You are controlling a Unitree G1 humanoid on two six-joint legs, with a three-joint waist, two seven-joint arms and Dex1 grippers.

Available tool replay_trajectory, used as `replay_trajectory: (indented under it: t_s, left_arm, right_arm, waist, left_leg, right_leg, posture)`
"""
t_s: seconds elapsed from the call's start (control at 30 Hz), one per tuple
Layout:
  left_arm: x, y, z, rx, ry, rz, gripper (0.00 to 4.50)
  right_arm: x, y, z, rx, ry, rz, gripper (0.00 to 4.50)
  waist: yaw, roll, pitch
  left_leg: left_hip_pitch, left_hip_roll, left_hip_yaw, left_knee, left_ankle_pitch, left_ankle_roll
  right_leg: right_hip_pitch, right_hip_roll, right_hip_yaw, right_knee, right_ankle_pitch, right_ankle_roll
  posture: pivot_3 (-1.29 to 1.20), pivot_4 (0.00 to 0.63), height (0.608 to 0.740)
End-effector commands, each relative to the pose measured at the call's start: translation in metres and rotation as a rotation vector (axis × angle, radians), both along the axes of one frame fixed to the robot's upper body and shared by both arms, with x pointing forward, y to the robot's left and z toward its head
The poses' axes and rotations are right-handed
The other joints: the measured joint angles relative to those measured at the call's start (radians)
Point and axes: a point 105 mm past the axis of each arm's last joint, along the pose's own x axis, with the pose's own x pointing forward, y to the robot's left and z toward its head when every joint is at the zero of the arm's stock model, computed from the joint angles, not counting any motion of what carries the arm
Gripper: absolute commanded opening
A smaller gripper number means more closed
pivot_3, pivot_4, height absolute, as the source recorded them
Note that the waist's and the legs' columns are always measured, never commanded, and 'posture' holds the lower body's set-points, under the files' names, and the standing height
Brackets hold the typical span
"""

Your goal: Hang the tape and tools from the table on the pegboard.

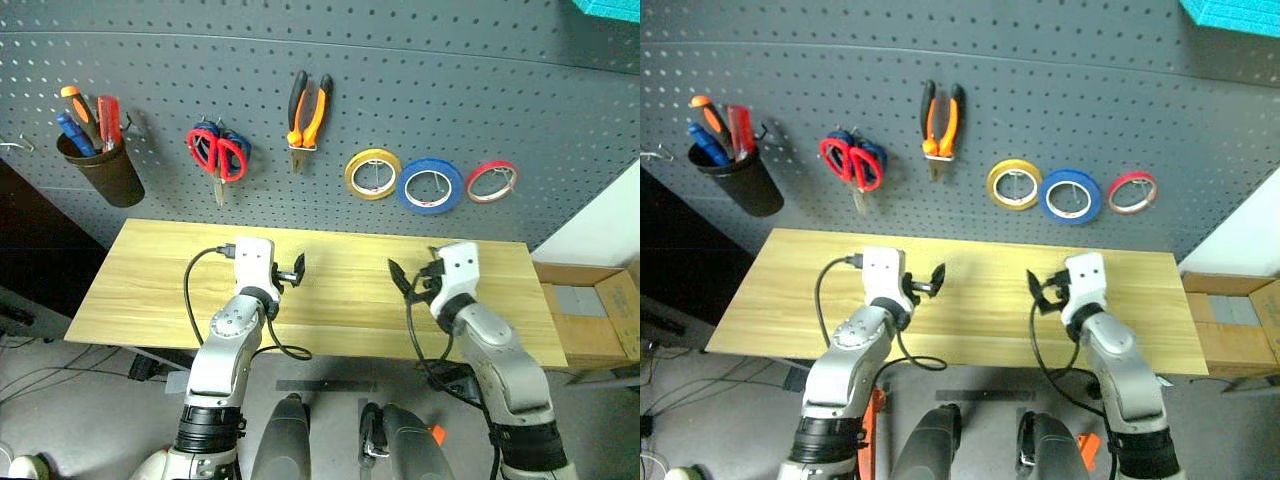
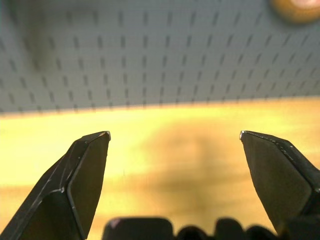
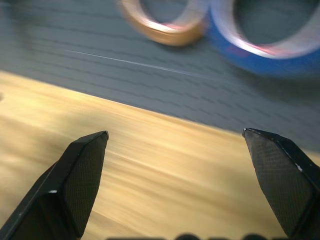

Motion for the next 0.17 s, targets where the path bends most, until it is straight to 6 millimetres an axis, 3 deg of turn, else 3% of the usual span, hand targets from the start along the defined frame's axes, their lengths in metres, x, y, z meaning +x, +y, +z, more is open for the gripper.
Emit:
replay_trajectory:
  t_s: [0.03,0.17]
  left_arm:
    - [0.005,0.009,0.002,0.032,-0.013,0.002,4.47]
    - [0.011,0.019,0.001,0.024,-0.02,0.017,4.47]
  right_arm:
    - [-0.015,-0.022,-0.005,-0.025,0.009,-0.089,4.5]
    - [-0.026,-0.029,-0.021,-0.074,0.043,-0.104,4.5]
  waist:
    - [-0.012,0.003,-0.012]
    - [-0.027,0.005,-0.022]
  left_leg:
    - [0.0,0.0,0.0,0.0,0.0,0.0]
    - [-0.001,-0.002,0.003,0.0,0.0,0.0]
  right_leg:
    - [0.0,0.0,0.0,0.0,0.0,0.0]
    - [0.0,0.002,0.002,-0.002,0.0,0.001]
  posture:
    - [0.11,0.182,0.74]
    - [0.06,0.161,0.74]
